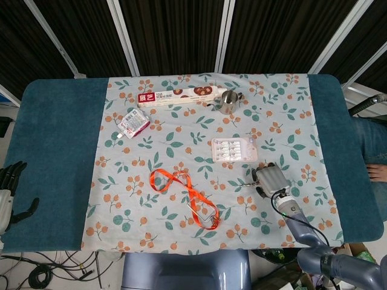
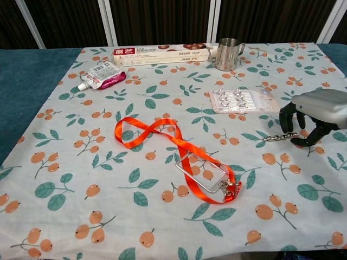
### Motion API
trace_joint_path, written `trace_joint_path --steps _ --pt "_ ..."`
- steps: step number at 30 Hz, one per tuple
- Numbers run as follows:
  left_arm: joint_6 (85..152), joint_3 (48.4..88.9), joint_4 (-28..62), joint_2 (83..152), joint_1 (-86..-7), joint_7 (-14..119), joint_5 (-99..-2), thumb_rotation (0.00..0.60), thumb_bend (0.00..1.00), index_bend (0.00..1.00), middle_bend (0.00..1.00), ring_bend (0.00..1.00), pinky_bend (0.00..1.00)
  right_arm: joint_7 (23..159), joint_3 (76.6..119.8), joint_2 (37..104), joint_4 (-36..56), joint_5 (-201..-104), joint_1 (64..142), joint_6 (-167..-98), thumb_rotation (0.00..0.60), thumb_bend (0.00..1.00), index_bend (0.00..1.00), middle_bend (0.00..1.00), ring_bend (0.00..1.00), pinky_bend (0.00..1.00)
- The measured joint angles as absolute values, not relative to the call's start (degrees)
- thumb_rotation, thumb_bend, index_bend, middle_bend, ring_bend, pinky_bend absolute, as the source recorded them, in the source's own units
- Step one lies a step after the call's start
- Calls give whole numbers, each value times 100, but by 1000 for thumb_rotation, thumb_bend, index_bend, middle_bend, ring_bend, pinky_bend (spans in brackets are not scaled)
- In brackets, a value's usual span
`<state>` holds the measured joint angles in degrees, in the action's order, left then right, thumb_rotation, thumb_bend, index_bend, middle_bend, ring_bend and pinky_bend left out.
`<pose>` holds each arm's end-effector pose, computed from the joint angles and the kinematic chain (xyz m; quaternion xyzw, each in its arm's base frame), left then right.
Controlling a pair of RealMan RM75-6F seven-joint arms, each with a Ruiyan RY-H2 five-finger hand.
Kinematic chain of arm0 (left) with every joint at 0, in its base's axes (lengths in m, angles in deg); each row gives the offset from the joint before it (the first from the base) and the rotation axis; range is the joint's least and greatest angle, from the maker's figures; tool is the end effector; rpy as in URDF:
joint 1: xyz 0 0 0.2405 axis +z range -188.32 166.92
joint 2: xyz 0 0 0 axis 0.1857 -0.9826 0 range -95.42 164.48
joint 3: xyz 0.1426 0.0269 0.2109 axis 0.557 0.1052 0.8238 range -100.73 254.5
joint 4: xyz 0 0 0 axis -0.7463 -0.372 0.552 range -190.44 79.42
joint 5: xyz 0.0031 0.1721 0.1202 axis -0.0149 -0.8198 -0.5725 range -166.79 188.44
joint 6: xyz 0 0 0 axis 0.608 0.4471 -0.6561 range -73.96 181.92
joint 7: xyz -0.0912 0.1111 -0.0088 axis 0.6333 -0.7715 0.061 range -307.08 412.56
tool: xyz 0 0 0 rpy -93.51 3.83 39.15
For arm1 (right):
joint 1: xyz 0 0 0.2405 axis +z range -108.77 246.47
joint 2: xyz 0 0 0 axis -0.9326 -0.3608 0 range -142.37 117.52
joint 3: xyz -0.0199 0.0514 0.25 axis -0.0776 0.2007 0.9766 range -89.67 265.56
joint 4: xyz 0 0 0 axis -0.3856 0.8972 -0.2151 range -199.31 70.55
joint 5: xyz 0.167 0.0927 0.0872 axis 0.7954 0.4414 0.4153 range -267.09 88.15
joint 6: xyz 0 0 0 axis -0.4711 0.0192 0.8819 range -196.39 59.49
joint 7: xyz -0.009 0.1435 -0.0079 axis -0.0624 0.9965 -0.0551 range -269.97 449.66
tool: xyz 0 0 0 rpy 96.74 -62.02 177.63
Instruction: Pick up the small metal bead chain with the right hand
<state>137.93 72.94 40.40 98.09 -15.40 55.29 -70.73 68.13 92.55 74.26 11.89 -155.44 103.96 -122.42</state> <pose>-0.3094 0.1828 0.1602 -0.5521 -0.4341 -0.4044 0.5858 -0.2427 -0.3273 -0.0031 0.7588 -0.3559 0.2586 0.4803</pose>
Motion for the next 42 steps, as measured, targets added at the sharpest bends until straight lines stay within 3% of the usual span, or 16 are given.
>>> trace_joint_path --steps 42 --pt "13766 7281 4064 9799 -1532 5511 -7013 600 337 0 37 3 0 6706 9236 7527 1110 -15560 10443 -12072 600 357 540 463 469 278"
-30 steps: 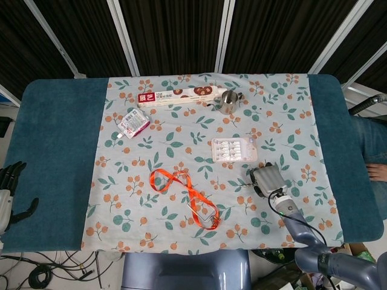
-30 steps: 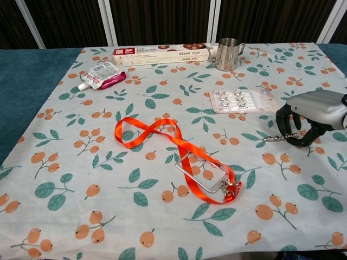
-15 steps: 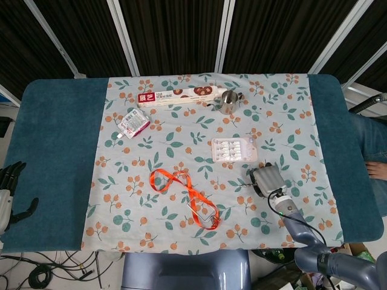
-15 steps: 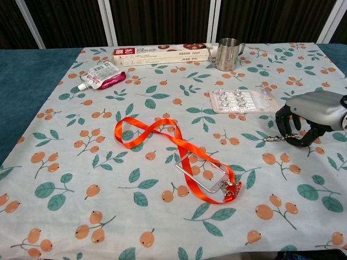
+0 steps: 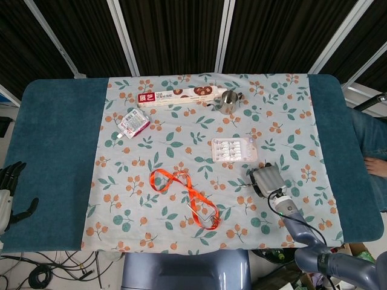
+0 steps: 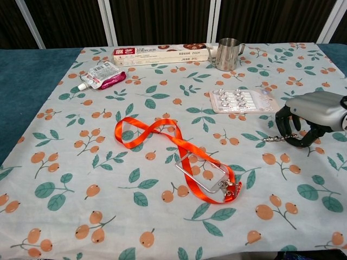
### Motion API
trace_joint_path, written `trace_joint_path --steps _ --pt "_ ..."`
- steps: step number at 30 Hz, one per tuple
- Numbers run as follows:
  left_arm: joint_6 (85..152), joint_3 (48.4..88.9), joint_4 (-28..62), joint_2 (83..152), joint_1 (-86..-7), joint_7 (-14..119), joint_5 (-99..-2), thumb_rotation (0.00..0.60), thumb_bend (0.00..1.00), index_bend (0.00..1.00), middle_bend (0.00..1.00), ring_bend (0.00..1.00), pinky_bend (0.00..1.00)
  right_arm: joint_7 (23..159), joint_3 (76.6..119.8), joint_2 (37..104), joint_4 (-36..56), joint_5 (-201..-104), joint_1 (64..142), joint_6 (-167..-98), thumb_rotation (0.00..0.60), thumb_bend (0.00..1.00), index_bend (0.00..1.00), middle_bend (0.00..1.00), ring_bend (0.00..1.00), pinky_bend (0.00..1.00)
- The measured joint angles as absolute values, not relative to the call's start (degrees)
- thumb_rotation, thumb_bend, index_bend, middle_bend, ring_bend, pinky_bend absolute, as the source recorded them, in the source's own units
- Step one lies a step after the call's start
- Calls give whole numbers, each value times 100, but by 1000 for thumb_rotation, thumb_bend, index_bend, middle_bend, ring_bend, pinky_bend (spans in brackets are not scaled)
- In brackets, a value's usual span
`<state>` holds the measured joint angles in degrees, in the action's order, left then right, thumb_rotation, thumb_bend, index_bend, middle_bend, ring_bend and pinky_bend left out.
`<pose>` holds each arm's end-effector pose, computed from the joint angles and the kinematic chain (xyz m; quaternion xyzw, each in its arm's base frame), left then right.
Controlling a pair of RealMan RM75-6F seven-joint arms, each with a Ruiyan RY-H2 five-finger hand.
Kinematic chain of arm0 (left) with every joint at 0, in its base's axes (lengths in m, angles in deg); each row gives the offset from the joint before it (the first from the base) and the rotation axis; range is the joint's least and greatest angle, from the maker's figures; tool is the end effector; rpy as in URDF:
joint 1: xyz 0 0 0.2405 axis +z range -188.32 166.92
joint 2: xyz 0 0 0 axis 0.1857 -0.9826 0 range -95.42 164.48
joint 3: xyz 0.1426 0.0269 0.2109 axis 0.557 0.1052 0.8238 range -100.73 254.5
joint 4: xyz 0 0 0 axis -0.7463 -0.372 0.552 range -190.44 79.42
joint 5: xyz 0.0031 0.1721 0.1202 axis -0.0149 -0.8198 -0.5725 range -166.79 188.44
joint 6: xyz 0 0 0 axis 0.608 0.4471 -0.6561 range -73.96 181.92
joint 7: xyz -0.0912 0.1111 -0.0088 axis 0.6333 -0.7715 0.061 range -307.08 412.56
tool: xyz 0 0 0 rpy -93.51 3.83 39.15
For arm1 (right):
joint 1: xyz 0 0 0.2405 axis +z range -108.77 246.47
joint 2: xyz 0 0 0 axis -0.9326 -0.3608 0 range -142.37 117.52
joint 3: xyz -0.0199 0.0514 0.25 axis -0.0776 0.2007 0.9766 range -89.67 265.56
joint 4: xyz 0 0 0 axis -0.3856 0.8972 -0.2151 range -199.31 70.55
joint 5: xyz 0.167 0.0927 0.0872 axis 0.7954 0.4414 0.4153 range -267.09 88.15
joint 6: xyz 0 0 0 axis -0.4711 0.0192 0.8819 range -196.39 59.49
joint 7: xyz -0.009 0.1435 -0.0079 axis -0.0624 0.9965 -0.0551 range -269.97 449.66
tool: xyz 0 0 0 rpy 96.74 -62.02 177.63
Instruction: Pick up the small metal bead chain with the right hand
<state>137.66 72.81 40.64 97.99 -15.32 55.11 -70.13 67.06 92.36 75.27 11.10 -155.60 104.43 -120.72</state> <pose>-0.3103 0.1826 0.1606 -0.5493 -0.4374 -0.4014 0.5881 -0.2409 -0.3263 -0.0124 0.7711 -0.3511 0.2472 0.4701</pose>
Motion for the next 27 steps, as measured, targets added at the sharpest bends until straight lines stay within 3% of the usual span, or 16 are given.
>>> trace_joint_path --steps 16,27 --pt "13751 7284 4073 9792 -1531 5505 -7002 600 337 0 37 3 0 6613 9177 7492 1163 -15541 10467 -11959 600 321 451 445 455 277" --pt "13738 7286 4082 9789 -1530 5510 -6991 600 337 0 37 3 0 6627 9188 7525 1137 -15543 10445 -12012 600 296 482 456 463 280"
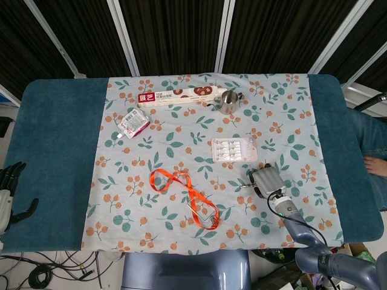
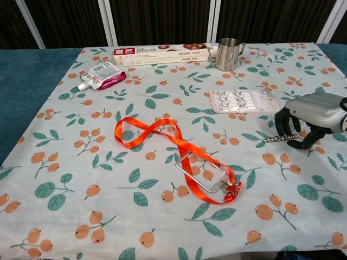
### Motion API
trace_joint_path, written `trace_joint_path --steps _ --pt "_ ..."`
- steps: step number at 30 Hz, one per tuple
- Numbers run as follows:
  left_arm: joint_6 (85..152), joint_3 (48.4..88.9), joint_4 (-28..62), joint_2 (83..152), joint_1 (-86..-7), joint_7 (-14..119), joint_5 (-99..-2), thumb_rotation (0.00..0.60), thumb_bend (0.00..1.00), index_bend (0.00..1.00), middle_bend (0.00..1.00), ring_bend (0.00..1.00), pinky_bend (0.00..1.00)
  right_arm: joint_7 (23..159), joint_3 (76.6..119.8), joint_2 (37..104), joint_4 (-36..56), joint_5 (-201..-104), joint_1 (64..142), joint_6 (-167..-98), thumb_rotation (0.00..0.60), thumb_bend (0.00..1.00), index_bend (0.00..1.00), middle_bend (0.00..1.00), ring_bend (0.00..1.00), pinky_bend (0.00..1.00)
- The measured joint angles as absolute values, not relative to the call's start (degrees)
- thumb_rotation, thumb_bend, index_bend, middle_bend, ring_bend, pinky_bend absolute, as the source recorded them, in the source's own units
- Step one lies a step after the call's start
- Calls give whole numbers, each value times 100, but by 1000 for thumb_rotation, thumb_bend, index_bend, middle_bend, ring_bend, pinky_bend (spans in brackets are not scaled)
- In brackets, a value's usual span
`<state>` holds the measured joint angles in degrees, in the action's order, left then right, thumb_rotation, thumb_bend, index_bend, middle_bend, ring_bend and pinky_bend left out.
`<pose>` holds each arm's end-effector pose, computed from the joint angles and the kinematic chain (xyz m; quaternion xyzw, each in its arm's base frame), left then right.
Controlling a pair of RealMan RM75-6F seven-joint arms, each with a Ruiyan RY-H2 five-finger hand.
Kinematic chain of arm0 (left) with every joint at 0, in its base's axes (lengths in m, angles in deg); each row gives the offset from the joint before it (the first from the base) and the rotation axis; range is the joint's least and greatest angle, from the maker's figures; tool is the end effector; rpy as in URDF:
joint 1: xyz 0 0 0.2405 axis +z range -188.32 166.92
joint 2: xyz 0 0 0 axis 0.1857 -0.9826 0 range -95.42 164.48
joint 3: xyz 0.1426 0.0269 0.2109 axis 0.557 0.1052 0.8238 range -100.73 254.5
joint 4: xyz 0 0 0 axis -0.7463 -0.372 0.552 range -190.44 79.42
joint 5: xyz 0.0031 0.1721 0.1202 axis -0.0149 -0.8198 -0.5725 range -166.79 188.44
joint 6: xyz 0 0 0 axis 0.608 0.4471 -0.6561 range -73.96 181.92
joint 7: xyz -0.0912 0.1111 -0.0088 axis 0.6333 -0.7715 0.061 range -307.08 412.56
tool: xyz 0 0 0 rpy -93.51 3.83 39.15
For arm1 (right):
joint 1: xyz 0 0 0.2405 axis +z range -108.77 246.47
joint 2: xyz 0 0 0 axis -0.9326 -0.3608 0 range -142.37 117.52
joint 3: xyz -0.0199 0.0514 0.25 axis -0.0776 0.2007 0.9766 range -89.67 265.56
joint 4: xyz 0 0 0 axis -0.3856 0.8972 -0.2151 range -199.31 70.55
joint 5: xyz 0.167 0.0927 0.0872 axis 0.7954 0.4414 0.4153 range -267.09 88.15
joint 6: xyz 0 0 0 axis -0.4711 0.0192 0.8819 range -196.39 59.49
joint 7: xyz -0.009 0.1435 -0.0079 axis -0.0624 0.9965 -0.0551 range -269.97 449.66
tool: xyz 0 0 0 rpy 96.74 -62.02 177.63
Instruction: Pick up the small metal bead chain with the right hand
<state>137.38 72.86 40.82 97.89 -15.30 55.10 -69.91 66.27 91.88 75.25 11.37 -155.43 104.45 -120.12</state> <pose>-0.3107 0.1822 0.1602 -0.5489 -0.4404 -0.3993 0.5877 -0.2419 -0.3234 -0.0151 0.7774 -0.3493 0.2386 0.4655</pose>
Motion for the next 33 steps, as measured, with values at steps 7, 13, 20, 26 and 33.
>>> trace_joint_path --steps 7,13,20,26,33 --pt "13735 7285 4096 9787 -1530 5506 -6983 600 337 0 37 3 0 6697 9182 7556 1079 -15599 10438 -12017 600 301 534 464 467 284" --pt "13730 7287 4100 9783 -1529 5509 -6982 600 336 0 37 3 0 6724 9195 7564 1085 -15658 10442 -12051 600 334 555 467 471 289" --pt "13731 7286 4098 9779 -1526 5517 -6979 600 337 0 37 3 0 6703 9190 7546 1124 -15641 10450 -12012 600 368 569 467 470 288" --pt "13730 7286 4097 9779 -1528 5514 -6981 600 337 0 37 3 0 6760 9230 7479 1223 -15630 10445 -12027 600 381 576 467 471 291" --pt "13738 7289 4103 9778 -1525 5510 -6990 600 337 0 37 3 0 6780 9233 7415 1293 -15599 10445 -11995 600 391 594 468 473 292"
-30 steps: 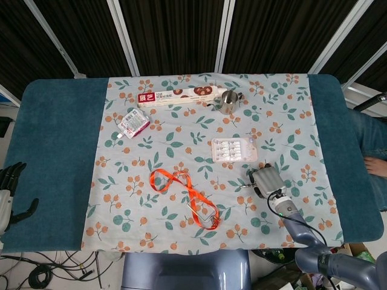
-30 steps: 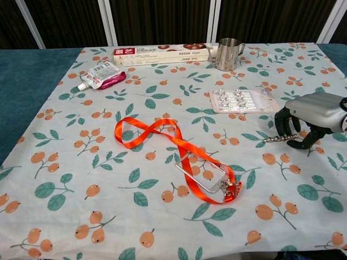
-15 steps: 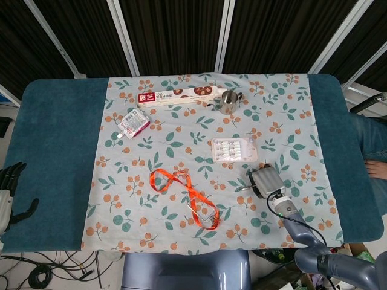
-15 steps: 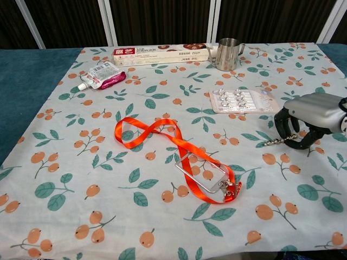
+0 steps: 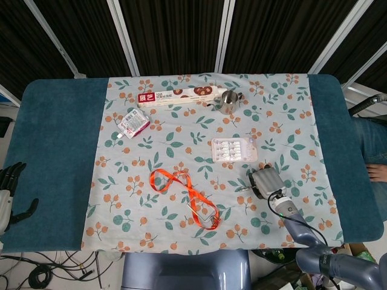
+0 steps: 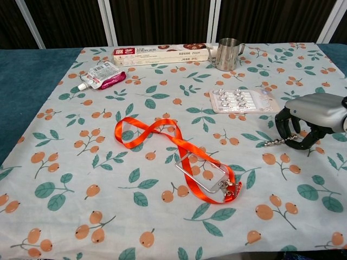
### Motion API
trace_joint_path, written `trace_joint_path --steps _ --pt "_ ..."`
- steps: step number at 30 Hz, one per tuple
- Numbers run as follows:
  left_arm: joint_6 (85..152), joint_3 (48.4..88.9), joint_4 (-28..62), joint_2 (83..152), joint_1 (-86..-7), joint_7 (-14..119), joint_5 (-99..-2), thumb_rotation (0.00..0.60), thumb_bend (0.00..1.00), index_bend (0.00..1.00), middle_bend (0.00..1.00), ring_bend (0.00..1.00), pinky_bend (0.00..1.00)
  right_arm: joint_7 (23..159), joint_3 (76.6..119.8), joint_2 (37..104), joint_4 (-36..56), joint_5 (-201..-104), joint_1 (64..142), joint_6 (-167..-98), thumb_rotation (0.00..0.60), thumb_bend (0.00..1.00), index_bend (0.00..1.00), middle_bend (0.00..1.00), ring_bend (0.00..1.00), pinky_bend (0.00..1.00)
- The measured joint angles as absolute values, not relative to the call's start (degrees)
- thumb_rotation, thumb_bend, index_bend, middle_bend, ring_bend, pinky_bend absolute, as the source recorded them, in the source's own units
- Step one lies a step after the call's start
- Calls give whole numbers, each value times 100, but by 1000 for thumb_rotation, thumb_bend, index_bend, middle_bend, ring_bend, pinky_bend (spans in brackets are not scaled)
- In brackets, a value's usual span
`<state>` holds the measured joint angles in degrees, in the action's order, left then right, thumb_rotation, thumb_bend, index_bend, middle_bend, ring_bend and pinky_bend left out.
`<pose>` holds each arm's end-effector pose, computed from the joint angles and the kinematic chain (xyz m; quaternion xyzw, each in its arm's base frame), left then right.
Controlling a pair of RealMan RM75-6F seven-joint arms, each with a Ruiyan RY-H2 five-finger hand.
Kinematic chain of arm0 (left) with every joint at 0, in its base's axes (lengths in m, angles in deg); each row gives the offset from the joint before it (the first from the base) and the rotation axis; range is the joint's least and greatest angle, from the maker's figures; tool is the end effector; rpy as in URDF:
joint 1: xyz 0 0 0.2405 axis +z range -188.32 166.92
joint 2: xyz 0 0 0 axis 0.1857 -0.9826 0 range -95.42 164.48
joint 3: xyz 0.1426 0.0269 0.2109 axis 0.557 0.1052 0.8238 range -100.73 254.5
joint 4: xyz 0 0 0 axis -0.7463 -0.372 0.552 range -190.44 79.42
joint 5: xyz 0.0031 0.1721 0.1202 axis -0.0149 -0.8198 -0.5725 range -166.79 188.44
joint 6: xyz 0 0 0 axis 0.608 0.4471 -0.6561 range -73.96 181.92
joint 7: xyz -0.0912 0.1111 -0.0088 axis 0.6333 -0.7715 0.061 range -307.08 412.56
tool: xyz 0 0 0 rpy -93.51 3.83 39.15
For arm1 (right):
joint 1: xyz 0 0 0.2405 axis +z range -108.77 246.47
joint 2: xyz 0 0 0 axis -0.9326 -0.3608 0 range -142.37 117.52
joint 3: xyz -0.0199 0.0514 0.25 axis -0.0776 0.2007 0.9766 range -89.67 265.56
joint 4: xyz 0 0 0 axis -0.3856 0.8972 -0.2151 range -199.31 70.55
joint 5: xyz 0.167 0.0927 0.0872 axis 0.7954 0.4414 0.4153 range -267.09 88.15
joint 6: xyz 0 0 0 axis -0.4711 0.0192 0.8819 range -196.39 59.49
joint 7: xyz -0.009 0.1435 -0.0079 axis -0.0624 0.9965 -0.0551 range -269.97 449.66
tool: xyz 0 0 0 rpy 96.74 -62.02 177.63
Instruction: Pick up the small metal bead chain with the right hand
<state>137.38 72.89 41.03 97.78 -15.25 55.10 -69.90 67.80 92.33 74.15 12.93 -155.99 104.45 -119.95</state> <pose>-0.3104 0.1818 0.1604 -0.5485 -0.4413 -0.3993 0.5873 -0.2375 -0.3234 -0.0109 0.7743 -0.3577 0.2500 0.4583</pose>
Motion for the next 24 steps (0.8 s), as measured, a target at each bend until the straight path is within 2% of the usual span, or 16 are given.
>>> trace_joint_path --steps 24 --pt "13746 7291 4113 9769 -1523 5539 -7016 600 336 0 37 3 0 6986 9642 6873 1926 -14928 10621 -11783 600 391 594 469 475 291"
